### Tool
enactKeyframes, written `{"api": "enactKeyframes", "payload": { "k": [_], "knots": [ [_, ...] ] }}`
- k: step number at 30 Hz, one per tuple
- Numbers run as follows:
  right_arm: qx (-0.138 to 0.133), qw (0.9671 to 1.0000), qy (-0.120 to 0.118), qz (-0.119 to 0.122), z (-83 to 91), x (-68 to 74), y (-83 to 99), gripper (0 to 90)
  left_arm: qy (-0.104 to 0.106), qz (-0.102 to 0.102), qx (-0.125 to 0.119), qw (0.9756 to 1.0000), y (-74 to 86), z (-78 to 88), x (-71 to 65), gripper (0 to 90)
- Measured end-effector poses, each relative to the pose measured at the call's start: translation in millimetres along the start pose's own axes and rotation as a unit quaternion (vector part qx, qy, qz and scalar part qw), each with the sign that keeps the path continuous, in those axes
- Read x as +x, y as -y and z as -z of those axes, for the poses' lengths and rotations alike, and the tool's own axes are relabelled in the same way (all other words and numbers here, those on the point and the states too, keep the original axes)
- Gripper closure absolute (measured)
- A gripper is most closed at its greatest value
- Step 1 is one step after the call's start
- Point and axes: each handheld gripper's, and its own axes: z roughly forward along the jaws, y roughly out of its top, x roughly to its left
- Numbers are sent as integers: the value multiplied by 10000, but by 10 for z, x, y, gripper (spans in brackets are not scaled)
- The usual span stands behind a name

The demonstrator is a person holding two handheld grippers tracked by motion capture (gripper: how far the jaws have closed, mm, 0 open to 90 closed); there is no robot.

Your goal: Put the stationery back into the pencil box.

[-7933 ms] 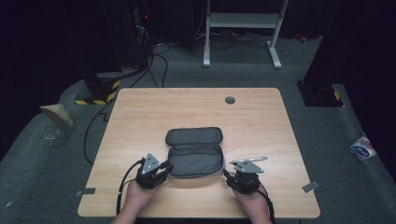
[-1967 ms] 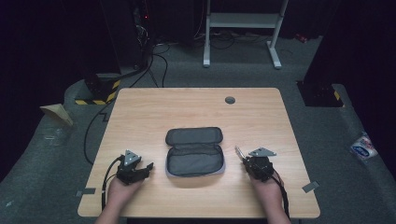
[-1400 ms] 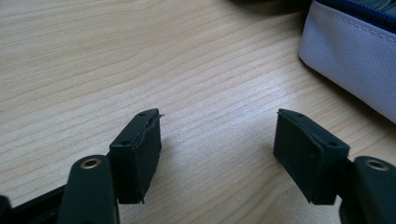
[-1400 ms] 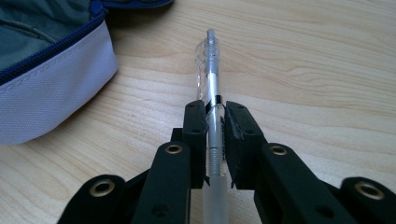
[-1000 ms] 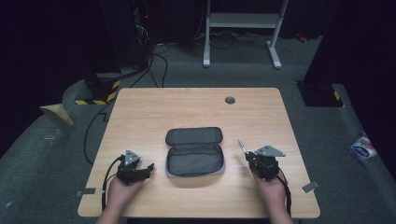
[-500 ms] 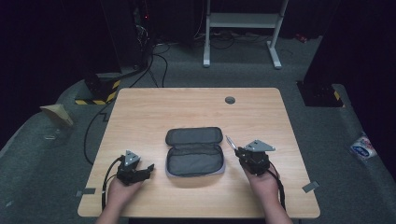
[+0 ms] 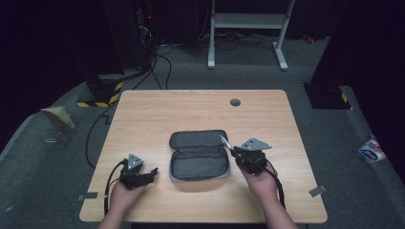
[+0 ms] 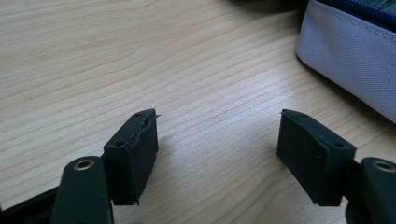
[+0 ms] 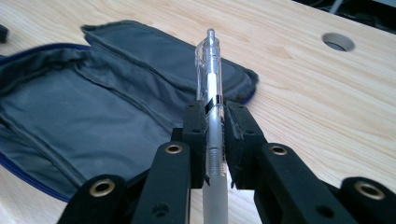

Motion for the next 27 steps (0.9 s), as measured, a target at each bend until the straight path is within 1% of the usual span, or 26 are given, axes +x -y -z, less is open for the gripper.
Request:
{"api": "enactKeyframes", "payload": {
  "k": [2, 5, 8, 9, 12, 13, 15, 16, 18, 19, 22, 24, 25, 27],
  "knots": [
    [1, 10000, -23, 39, -9, 12, -16, 789, 1, -2, 0, 10000, -1, -1, 0, 292],
    [-10, 9999, -102, 117, -50, 79, -74, 789, 4, -1, 4, 10000, -2, -2, 1, 292],
    [-14, 9998, -151, 127, -77, 114, -94, 789, 14, -12, 10, 10000, -6, -4, 4, 292],
    [11, 9996, -181, 203, -110, 149, -111, 789, 16, -12, 9, 10000, -5, -4, 4, 292],
    [38, 9994, -210, 268, -141, 190, -130, 789, 15, -14, 10, 10000, -5, -4, 5, 292],
    [61, 9991, -244, 331, -168, 235, -149, 789, 16, -20, 8, 10000, -5, -4, 6, 293],
    [68, 9990, -265, 364, -182, 256, -159, 789, 21, -15, 8, 10000, -5, -4, 5, 293],
    [71, 9985, -323, 428, -213, 294, -181, 789, 21, -21, 8, 10000, -5, -4, 6, 292],
    [83, 9984, -387, 414, -241, 338, -205, 789, 21, -20, 6, 10000, -5, -4, 6, 293],
    [83, 9984, -387, 414, -241, 338, -205, 789, 22, -18, 6, 10000, -5, -4, 6, 293],
    [57, 9975, -483, 521, -296, 415, -247, 789, 26, -25, 6, 10000, -6, -5, 8, 293],
    [66, 9973, -502, 530, -309, 437, -256, 789, 29, -35, 11, 10000, -6, -5, 10, 293],
    [88, 9968, -539, 589, -332, 475, -271, 789, 33, -26, 10, 10000, -6, -5, 8, 293],
    [119, 9963, -596, 605, -355, 513, -285, 789, 36, -28, 11, 10000, -7, -5, 9, 292]
  ]
}}
